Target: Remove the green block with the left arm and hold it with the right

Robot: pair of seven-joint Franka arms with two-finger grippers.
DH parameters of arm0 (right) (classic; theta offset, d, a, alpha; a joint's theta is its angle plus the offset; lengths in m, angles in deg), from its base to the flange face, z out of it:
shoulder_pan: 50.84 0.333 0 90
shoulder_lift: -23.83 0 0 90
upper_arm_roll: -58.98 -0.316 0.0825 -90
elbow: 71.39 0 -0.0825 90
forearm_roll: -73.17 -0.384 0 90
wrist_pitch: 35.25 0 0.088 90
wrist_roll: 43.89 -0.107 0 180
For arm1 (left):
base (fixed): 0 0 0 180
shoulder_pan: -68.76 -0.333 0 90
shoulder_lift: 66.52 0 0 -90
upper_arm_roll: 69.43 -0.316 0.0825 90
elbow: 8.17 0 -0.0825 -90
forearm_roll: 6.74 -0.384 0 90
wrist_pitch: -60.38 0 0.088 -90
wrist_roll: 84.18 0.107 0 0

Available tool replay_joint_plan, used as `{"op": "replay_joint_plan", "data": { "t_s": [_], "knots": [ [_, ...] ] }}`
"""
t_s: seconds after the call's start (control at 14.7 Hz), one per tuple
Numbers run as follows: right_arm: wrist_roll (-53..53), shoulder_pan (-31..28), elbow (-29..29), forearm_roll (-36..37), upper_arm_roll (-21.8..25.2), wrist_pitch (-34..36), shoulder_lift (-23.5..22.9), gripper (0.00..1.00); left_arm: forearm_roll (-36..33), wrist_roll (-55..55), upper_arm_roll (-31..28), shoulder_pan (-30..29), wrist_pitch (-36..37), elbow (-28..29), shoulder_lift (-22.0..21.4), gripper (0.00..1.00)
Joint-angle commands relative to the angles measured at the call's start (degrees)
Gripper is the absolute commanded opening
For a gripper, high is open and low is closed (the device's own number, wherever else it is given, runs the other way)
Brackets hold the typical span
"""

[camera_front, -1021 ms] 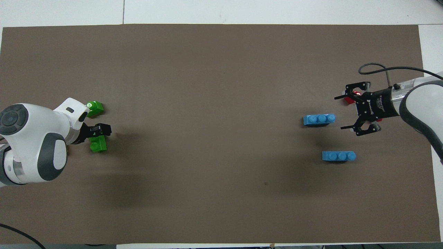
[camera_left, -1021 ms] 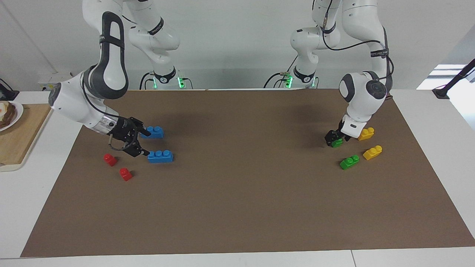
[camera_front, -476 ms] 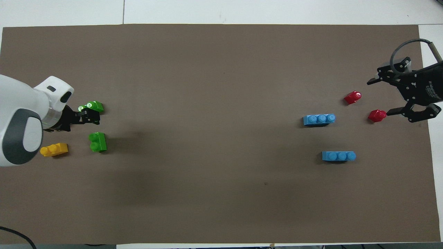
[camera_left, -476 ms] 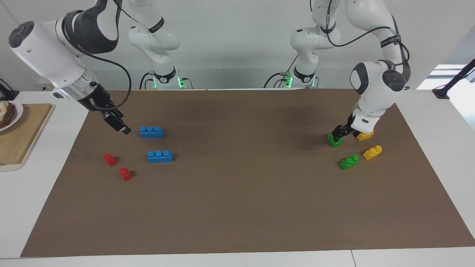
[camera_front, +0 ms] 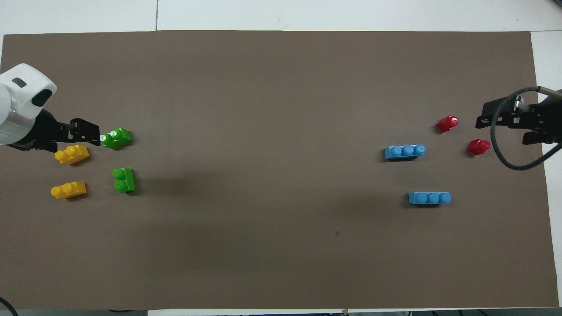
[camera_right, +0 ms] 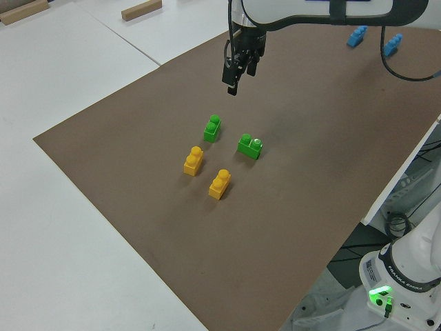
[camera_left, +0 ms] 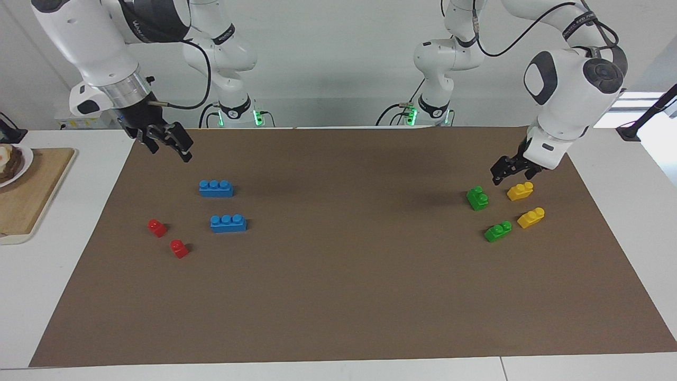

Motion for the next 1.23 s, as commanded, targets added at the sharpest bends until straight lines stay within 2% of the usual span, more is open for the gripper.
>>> {"op": "replay_joint_plan", "data": {
  "t_s": [0.0,0.61,0.82,0.88,1.02,1.16],
  "knots": [
    [7.86,-0.22,0.19,1.36,-0.3,1.47,0.96,1.0,-1.01,1.51,0.06,0.21,6.94,-7.31,0.66,1.0],
    [10.25,0.66,0.81,3.11,-0.38,2.79,1.22,1.0,-1.1,1.6,-0.03,1.8,12.31,-12.07,0.31,1.0],
    [10.33,0.66,1.16,3.11,-0.74,2.97,1.13,1.0,-0.74,1.51,-0.03,1.8,12.24,-8.75,-3.73,1.0],
    [10.33,1.45,1.33,3.11,-0.47,3.23,1.05,1.0,-0.74,1.51,-0.03,1.8,12.32,-8.47,-4.0,1.0],
    [10.25,5.92,1.51,3.38,3.11,3.41,0.96,1.0,-0.74,1.51,-0.03,1.8,11.62,-7.77,-4.18,1.0],
    [10.25,6.46,1.34,3.73,3.83,3.41,1.05,1.0,-0.66,1.6,0.06,1.45,10.48,-7.68,-4.18,1.0]
  ]
}}
